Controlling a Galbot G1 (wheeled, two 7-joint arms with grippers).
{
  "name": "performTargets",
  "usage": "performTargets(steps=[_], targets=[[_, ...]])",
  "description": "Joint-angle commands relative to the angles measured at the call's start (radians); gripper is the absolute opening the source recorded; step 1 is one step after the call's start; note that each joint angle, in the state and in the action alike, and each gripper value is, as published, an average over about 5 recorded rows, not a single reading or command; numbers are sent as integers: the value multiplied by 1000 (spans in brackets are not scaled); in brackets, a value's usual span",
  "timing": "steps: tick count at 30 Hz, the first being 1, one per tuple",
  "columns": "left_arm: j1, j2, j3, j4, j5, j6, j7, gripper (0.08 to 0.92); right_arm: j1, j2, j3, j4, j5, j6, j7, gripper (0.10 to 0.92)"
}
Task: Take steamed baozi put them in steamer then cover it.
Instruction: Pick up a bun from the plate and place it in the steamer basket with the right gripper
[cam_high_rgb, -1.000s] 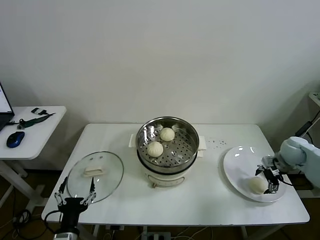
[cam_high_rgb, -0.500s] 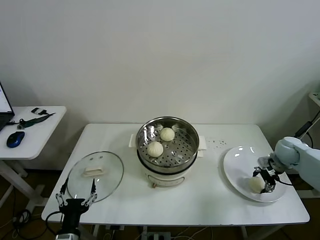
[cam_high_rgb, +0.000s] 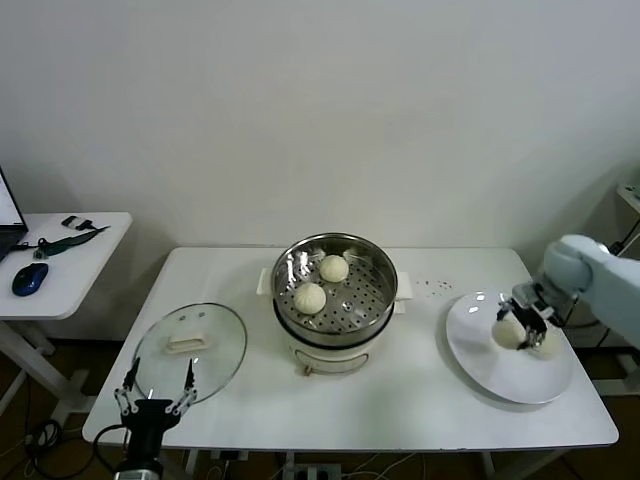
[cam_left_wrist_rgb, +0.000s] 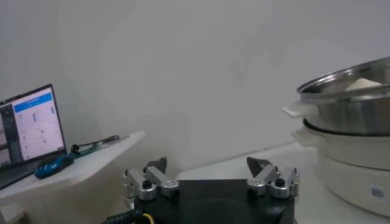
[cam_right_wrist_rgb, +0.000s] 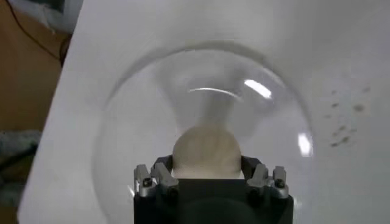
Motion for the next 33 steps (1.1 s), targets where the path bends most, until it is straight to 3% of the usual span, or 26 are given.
performTargets(steps=[1, 14, 24, 33], targets=[[14, -1, 1, -3, 1, -2, 0, 823, 406, 188, -226, 19, -20, 282, -18, 721], [39, 7, -10, 5, -12, -8, -5, 823, 411, 429, -211, 238, -53, 367, 5, 721], [35, 15, -4, 12, -24, 1, -11, 823, 252, 599, -217, 231, -113, 365, 31, 721], [26, 18, -4, 6, -60, 17, -12, 823, 177, 602, -256, 236, -169, 379, 49, 721]])
